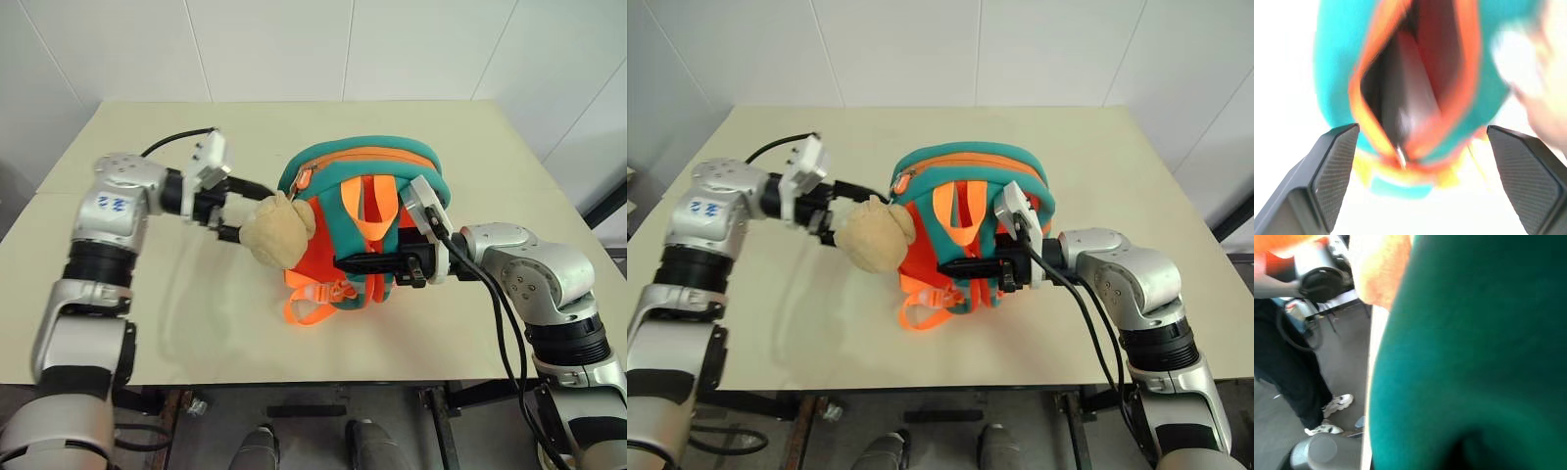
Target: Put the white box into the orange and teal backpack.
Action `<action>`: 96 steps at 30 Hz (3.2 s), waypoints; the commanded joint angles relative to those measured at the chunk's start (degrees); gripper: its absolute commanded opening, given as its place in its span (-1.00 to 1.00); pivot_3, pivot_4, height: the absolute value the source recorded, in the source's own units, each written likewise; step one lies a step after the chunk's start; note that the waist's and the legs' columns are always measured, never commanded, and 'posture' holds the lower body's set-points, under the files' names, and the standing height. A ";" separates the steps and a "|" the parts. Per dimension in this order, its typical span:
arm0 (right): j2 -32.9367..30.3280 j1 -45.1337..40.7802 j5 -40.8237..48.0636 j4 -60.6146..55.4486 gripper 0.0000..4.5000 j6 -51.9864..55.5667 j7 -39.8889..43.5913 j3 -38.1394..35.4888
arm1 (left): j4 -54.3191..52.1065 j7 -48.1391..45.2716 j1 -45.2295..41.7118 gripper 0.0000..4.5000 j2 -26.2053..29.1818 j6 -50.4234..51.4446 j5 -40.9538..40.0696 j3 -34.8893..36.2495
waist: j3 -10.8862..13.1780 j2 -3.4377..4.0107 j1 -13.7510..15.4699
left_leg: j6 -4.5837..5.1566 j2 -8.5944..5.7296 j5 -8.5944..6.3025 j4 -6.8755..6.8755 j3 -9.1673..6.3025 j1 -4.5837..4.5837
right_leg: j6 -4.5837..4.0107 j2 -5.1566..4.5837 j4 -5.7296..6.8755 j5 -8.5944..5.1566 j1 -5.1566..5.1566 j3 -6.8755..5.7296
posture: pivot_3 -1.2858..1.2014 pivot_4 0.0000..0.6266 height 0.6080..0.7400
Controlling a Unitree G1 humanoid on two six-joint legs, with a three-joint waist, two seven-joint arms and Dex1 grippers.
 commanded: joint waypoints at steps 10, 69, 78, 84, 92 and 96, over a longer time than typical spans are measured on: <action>1.02 -0.54 -2.25 1.29 -1.00 -1.09 -0.60 0.60 | -28.88 8.01 11.34 0.99 -4.31 8.28 -13.30 8.44 | 0.00 0.00 0.10 | 0.05 -0.01 -0.03 0.31 -0.02 0.06 | 0.02 -0.02 0.17 0.01 0.15 0.02 | 0.03 -0.52 1.00; 2.83 0.30 -2.44 0.45 -1.00 -0.65 -1.39 -0.41 | -35.86 22.73 20.30 0.99 -3.15 -4.62 -5.71 6.51 | 0.00 0.00 0.20 | 0.10 -0.02 -0.09 0.24 0.02 0.17 | 0.00 -0.01 -0.07 0.08 0.29 0.03 | 0.03 -0.52 1.00; 2.82 0.15 -2.50 0.50 -1.00 -0.74 -1.11 -0.17 | -33.61 23.97 19.33 0.99 -3.62 -5.72 -2.51 4.57 | 0.00 0.00 0.12 | 0.10 -0.01 -0.10 0.24 0.01 0.17 | 0.00 -0.01 -0.07 0.09 0.29 0.03 | 0.03 -0.52 1.00; 3.16 0.00 -2.56 0.56 -1.00 -0.87 -1.14 -0.09 | -31.13 26.89 16.99 0.33 -6.07 -7.15 -0.79 4.75 | 0.00 0.00 0.28 | 0.10 -0.02 -0.10 0.25 0.01 0.16 | 0.00 -0.01 -0.08 0.09 0.30 0.03 | 0.03 -0.52 1.00; 3.26 0.10 -2.67 0.63 -1.00 -1.11 -1.05 -0.02 | -31.97 24.03 16.59 -0.65 -4.44 -5.36 -6.26 9.55 | 0.00 0.00 0.23 | 0.10 -0.02 -0.10 0.25 0.01 0.15 | 0.00 -0.01 -0.08 0.09 0.29 0.02 | 0.03 -0.52 1.00; 2.74 0.68 -2.47 0.12 -1.00 -0.75 -0.67 -0.08 | -24.86 19.65 14.86 -0.65 3.66 -5.73 -6.55 13.82 | 0.00 0.00 -0.13 | 0.10 0.00 -0.10 0.20 0.02 0.15 | -0.01 0.01 -0.07 0.08 0.24 0.03 | 0.03 -0.52 1.00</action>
